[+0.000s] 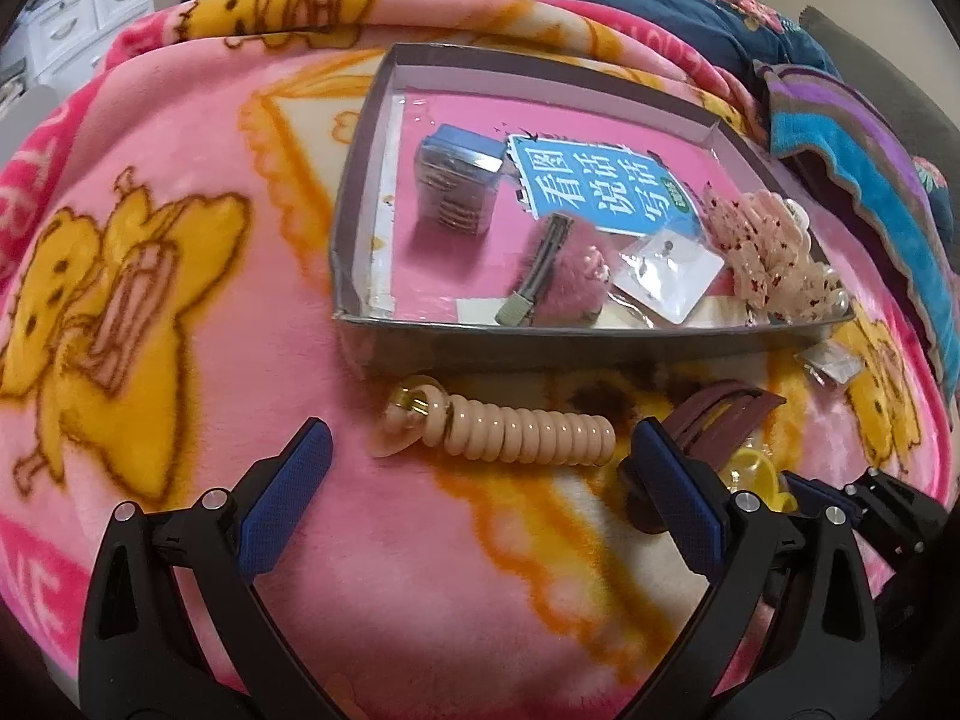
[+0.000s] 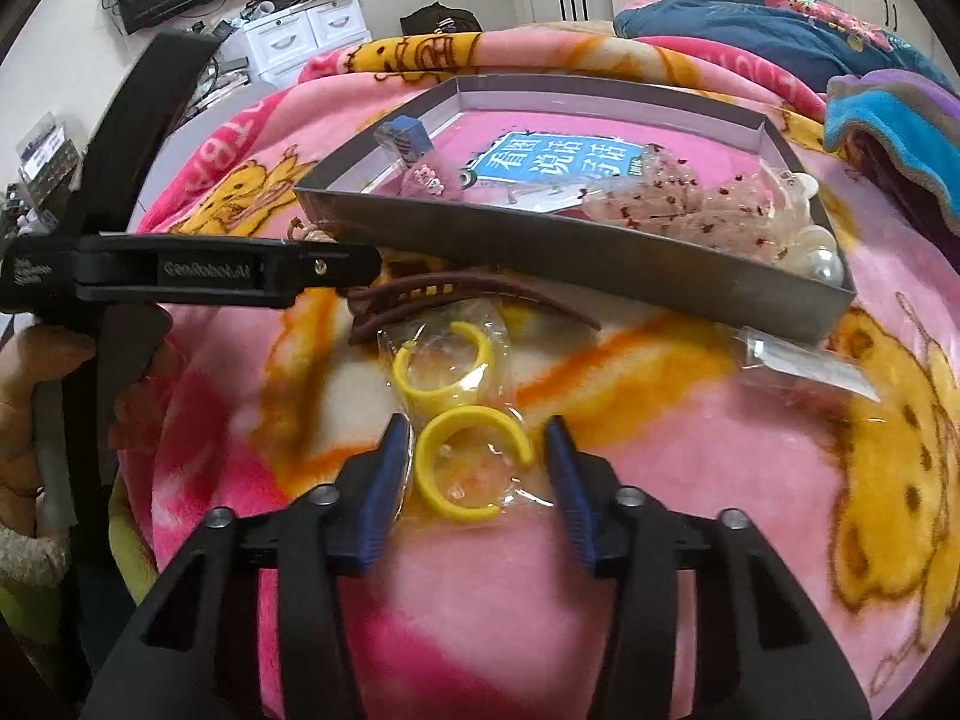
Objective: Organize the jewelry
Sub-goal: 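Grasp the yellow ring bag with the right tool while the left grasps the coiled beige hair tie, then carry the yellow ring bag and coiled hair tie over the gray box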
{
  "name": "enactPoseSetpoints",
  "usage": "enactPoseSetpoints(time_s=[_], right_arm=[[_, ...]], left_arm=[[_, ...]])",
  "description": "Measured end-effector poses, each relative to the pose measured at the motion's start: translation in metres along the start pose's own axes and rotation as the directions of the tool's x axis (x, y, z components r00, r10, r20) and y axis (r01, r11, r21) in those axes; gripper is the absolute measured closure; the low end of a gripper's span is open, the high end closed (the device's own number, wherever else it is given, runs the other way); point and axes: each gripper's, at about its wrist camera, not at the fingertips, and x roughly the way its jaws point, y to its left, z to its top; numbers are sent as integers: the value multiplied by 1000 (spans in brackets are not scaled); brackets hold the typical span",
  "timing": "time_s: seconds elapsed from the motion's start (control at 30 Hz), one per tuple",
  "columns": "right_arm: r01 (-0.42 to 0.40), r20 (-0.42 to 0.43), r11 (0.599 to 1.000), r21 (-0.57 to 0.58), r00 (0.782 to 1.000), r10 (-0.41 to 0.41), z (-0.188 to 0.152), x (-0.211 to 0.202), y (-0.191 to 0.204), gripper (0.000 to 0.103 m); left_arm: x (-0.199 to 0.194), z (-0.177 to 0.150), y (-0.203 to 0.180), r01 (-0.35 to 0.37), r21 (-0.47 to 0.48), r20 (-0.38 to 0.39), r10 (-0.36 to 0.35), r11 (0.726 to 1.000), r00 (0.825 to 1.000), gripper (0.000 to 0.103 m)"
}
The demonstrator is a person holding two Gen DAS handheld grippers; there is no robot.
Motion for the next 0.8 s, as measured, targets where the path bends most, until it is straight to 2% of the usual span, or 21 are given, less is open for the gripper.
enactPoseSetpoints(time_s=[0.07, 0.17, 0.4, 0.67, 0.8], right_arm=[[-11, -4, 1000, 0, 1000, 11, -2, -3, -3, 61], [-29, -1, 1000, 2, 1000, 29, -4, -10, -4, 62], [-58, 8, 998, 0, 998, 58, -10, -29, -2, 62], [-86, 37, 996, 9, 996, 86, -7, -43, 3, 62], [-100, 53, 995, 0, 994, 100, -3, -48, 6, 62]], left_arm=[[1, 0, -3, -7, 13, 1, 7, 1000, 1000, 11], [1, -1, -4, -11, 22, 5, 11, 1000, 1000, 28], [0, -5, -4, -11, 28, 14, 10, 1000, 1000, 42], [-21, -15, 12, 37, -32, 40, -36, 999, 999, 43], [-36, -24, 22, 34, -55, 59, -30, 998, 998, 43]])
